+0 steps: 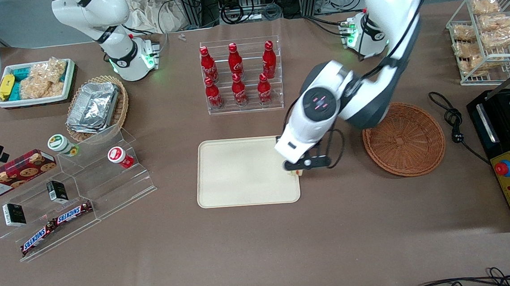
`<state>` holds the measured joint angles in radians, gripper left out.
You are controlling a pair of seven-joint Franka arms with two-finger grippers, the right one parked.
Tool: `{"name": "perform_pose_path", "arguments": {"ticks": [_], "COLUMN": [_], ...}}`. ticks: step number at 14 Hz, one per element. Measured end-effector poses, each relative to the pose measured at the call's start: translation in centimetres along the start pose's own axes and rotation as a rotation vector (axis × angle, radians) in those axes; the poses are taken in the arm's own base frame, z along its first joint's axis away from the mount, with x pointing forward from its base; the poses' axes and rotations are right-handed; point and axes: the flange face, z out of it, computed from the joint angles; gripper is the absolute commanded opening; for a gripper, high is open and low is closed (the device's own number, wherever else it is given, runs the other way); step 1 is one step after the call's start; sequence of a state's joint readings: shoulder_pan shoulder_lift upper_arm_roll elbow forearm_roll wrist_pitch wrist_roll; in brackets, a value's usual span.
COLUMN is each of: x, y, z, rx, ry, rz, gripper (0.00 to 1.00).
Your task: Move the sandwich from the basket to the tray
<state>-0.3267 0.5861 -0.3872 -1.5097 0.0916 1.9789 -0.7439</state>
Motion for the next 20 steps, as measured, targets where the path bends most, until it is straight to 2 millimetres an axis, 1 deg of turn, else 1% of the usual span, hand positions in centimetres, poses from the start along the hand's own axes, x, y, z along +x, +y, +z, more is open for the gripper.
{"name": "perform_pose_path", "arguments": {"ticks": [1,2,3,4,5,6,7,8,9,10,11,12,14,15,16,17,18,19,20], "x": [0.0,0.2,0.5,0.8,1.1,1.2,1.4,1.6,1.9,2.1,2.3,2.5,2.6,2.7,2.9,3.3,3.7,4.1,4.5], "y": [0.6,0.9,1.0,1.1,1.1,1.1,1.2,1.2,1.3,1.3,1.3,1.3,1.2,1.3,1.3,1.4,1.2,0.4,-1.1], "z": [2.8,4.8,6.0,6.8,7.4,7.7,7.8,7.8,7.7,7.6,7.6,7.8,8.0,7.8,7.2,5.9,3.8,1.0,-2.3], "rx": [0.013,0.016,0.011,0.004,-0.001,-0.004,-0.010,-0.016,-0.021,-0.021,-0.016,-0.007,0.001,0.001,-0.005,-0.015,-0.024,-0.023,-0.016], "ry": [-0.021,-0.032,-0.034,-0.032,-0.031,-0.031,-0.028,-0.024,-0.016,-0.002,0.012,0.022,0.031,0.036,0.048,0.070,0.095,0.118,0.140], "rz": [-0.004,-0.007,-0.009,-0.012,-0.014,-0.015,-0.016,-0.020,-0.025,-0.028,-0.034,-0.041,-0.048,-0.050,-0.051,-0.054,-0.060,-0.073,-0.083], "gripper": [0.00,0.00,0.00,0.00,0.03,0.11,0.23,0.36,0.56,0.72,0.97,1.00,1.00,1.00,1.00,1.00,1.00,1.00,1.00]}}
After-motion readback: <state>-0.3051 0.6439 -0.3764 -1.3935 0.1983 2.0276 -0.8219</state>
